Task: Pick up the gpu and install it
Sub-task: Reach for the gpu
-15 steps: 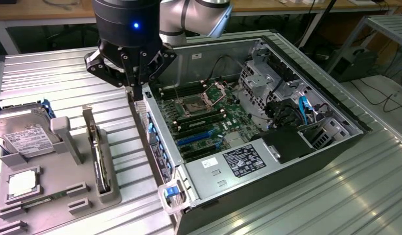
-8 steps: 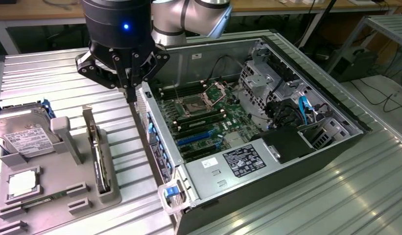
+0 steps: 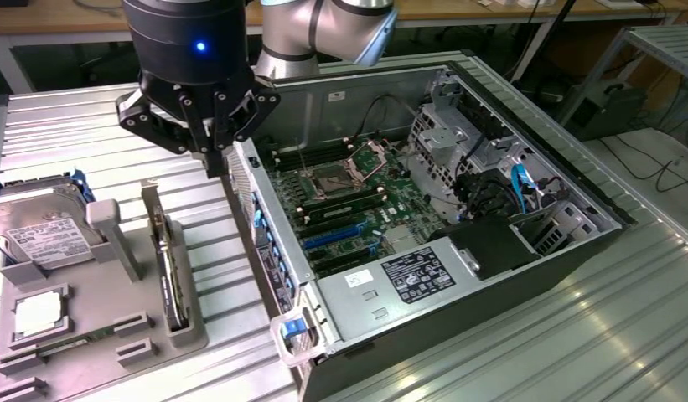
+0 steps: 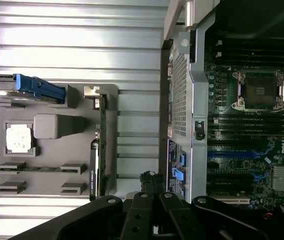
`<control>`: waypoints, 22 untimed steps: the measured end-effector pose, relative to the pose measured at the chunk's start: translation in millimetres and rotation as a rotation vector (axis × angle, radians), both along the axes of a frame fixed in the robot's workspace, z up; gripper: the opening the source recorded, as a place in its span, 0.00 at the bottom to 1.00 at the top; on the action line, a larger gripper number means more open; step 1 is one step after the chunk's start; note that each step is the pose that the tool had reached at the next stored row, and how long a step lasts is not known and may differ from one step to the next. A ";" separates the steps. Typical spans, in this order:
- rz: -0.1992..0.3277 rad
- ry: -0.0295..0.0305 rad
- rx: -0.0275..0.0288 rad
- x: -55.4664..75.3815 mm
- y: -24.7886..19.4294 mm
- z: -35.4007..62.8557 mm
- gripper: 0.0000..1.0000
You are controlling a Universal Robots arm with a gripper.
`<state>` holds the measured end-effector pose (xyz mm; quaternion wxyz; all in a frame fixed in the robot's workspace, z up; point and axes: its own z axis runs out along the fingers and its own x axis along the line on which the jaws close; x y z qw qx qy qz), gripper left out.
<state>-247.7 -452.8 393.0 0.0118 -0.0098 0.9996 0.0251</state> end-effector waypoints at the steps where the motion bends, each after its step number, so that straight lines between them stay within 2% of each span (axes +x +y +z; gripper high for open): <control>1: 0.000 0.0000 0.0001 -1.2 0.0 0.0 0.11; 10: 0.000 -0.0001 0.0001 -12.6 -0.7 -0.1 0.11; 22: 0.000 0.0000 0.0001 -24.4 -3.7 -0.1 0.11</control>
